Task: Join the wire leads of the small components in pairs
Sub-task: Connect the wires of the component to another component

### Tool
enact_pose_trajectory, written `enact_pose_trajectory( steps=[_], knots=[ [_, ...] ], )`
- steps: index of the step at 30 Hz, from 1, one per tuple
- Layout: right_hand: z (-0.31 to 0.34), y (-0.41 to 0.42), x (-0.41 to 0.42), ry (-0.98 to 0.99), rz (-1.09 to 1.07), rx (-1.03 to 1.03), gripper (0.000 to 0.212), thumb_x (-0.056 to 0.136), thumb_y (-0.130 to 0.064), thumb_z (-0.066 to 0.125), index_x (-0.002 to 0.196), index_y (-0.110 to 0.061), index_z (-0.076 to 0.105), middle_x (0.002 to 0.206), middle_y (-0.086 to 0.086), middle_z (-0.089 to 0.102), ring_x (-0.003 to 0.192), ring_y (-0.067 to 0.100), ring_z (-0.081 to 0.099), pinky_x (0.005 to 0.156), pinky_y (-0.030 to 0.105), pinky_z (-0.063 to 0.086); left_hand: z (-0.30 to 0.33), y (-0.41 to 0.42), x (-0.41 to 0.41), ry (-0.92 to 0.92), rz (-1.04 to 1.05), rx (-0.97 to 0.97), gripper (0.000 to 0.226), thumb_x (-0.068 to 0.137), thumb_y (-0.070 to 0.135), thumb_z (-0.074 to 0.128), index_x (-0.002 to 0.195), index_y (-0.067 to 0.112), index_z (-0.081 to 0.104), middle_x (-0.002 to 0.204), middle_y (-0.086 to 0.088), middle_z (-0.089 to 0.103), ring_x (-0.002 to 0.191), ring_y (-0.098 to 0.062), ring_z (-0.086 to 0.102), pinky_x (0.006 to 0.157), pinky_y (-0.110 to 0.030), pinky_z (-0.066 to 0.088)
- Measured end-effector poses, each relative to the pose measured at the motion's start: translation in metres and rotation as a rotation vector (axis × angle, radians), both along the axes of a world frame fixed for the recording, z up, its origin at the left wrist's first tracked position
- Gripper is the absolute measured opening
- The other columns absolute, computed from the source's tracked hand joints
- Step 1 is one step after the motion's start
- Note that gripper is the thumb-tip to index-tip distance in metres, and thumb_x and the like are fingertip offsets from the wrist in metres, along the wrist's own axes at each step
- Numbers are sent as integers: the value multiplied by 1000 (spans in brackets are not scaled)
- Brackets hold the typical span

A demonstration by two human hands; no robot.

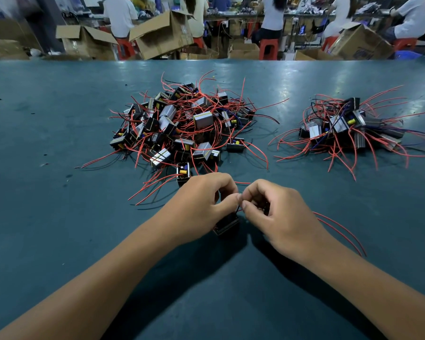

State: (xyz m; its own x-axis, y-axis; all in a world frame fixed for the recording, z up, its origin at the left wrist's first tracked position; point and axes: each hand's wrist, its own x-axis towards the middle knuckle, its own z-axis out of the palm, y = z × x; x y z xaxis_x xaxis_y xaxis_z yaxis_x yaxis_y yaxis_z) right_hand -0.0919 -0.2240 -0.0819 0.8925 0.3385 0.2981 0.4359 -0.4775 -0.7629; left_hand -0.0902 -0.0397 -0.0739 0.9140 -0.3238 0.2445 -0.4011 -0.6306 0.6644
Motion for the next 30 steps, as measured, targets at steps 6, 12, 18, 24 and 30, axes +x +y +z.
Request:
enact_pose_trajectory(
  steps=[6, 12, 18, 24, 30],
  knots=[
    [-1, -1, 0, -16, 10, 10, 11, 89, -13, 68, 80, -18, 62, 56, -15, 51, 51, 2, 46, 51, 10, 34, 0, -3, 0, 48, -32, 26, 19, 98, 26, 57, 80, 30, 54, 74, 13, 56, 69, -2, 51, 63, -23, 37],
    [-2, -2, 1, -31, 18, -2, 10, 89, -14, 68, 81, -17, 63, 59, -13, 53, 52, 3, 47, 52, 10, 35, 3, -2, 2, -22, -59, 155, 20, 100, 24, 54, 82, 30, 49, 77, 13, 52, 74, -2, 49, 64, -20, 32],
    [-4, 0, 0, -34, 24, 1, 8, 87, -12, 67, 82, -17, 63, 62, -12, 54, 55, 3, 49, 53, 10, 36, 7, -5, 1, 96, 2, 34, 27, 95, 16, 57, 69, 24, 54, 58, 14, 50, 56, -3, 44, 54, -19, 31],
    [-4, 0, -2, -72, 51, -31, 11, 88, -15, 66, 82, -22, 61, 69, -11, 59, 63, 6, 54, 57, 10, 38, 5, -6, 1, 398, 108, -209, 31, 89, 11, 59, 59, 15, 58, 46, 11, 45, 39, -4, 31, 40, -14, 25],
    [-3, -1, -1, -70, 52, -29, 14, 89, -14, 67, 82, -23, 60, 68, -14, 58, 63, 3, 54, 58, 9, 38, 10, 20, 7, 16, -105, -2, 12, 89, 13, 73, 90, 25, 70, 81, 22, 64, 67, -1, 54, 63, -11, 37]
  ],
)
